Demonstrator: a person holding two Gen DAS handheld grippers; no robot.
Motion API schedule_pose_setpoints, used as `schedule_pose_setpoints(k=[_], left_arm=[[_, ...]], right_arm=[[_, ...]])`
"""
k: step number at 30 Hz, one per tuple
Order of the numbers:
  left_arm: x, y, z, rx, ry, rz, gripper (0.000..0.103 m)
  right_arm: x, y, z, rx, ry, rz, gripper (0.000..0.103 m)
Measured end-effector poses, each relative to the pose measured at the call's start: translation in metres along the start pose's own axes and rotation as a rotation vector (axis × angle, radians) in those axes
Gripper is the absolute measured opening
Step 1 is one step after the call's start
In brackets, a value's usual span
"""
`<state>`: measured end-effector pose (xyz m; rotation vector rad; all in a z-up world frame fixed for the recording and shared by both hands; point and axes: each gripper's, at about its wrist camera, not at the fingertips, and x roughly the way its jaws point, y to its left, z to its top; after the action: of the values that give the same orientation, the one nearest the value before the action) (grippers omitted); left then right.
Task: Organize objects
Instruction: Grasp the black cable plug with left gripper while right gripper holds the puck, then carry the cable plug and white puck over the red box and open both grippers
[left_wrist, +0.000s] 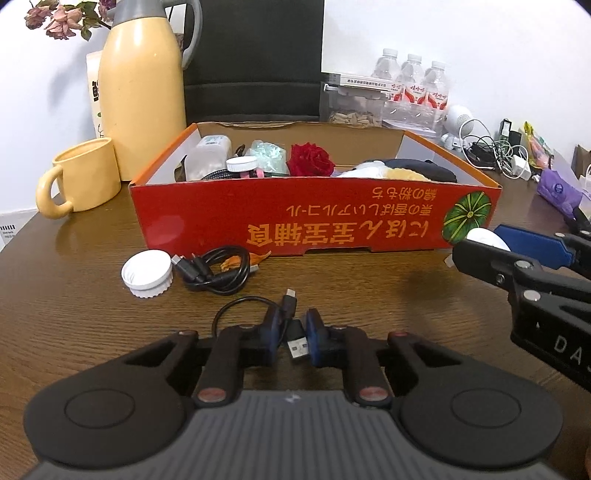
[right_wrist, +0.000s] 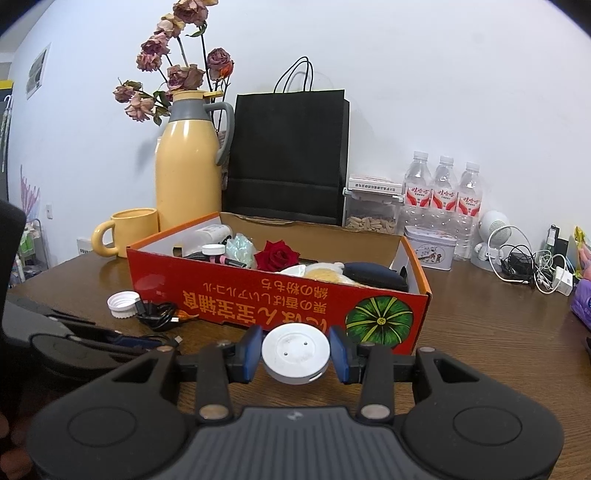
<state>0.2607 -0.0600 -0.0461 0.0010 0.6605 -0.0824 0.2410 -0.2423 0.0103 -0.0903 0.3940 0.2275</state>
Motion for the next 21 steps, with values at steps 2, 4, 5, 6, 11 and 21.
schedule_pose_setpoints(k=[2,4,5,6,11,21], left_arm=[[-0.002,0.001,0.0,-0.001,-0.007,-0.003,0.016],[-0.005,0.001,0.0,-0.001,-0.017,-0.008,0.016],[-0.006,0.001,0.0,0.0,-0.024,-0.008,0.016],[-0.008,0.001,-0.001,0.002,-0.032,-0.01,0.016],[-0.022,0.001,0.0,0.006,-0.087,-0.017,0.016],[-0.051,0.004,0.021,-0.02,-0.204,-0.036,0.016]], right_arm=[[0.0,0.0,0.0,0.0,-0.004,0.001,0.038],[0.0,-0.001,0.0,0.0,-0.006,0.0,0.038],[0.0,-0.001,0.0,0.0,-0.007,0.0,0.038],[-0.001,-0.001,0.0,0.0,-0.009,0.001,0.038],[-0.004,-0.001,0.0,-0.002,-0.023,0.004,0.038],[-0.008,0.001,0.009,0.015,-0.066,0.026,0.038]])
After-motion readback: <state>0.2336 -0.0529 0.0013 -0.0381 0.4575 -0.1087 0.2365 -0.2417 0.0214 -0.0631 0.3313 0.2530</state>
